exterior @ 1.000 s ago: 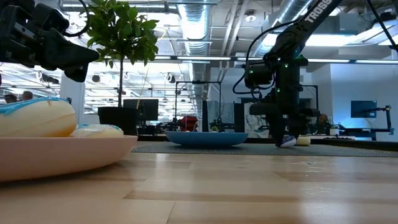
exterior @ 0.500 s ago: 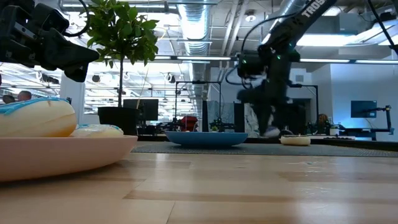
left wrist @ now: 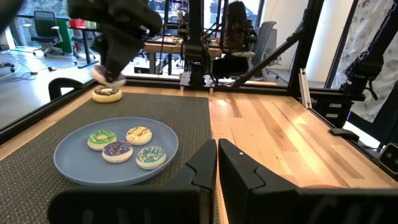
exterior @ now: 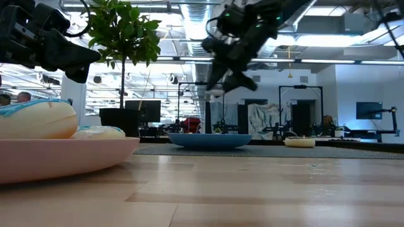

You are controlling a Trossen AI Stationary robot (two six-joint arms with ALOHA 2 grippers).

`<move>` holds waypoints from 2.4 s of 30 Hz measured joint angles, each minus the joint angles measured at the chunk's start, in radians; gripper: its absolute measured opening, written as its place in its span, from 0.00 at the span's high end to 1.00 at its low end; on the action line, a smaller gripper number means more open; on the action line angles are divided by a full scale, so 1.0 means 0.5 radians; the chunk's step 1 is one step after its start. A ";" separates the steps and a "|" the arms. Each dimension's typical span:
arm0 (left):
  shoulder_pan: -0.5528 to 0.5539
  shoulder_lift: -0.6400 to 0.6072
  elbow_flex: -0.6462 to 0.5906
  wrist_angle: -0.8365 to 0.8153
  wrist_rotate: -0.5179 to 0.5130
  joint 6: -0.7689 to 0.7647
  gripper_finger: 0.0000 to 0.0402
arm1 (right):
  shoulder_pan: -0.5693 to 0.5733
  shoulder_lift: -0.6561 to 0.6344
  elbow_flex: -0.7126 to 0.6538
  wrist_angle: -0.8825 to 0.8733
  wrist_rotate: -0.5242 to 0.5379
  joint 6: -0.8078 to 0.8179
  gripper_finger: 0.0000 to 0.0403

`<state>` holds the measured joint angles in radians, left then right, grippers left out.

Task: Pick & Place donuts
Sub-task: Put the small violet donut on the blue plate, then put the large black donut on the light orange plate

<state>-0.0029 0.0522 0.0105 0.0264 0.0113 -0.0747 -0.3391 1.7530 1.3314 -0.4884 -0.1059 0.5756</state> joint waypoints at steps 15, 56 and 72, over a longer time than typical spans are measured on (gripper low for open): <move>0.000 0.000 0.000 -0.006 -0.049 0.000 0.98 | 0.077 0.832 0.965 -0.383 -0.015 -0.160 0.67; -0.001 0.000 0.000 -0.005 -0.050 0.000 0.98 | -0.039 0.853 1.131 -0.713 0.071 -0.340 0.42; -0.001 0.000 0.000 -0.005 -0.051 0.000 0.98 | -0.208 0.020 0.196 -0.854 0.108 -0.253 0.42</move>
<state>-0.0032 0.0523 0.0105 0.0238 -0.0143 -0.0750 -0.4431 1.7632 1.4295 -0.9154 -0.0517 0.4490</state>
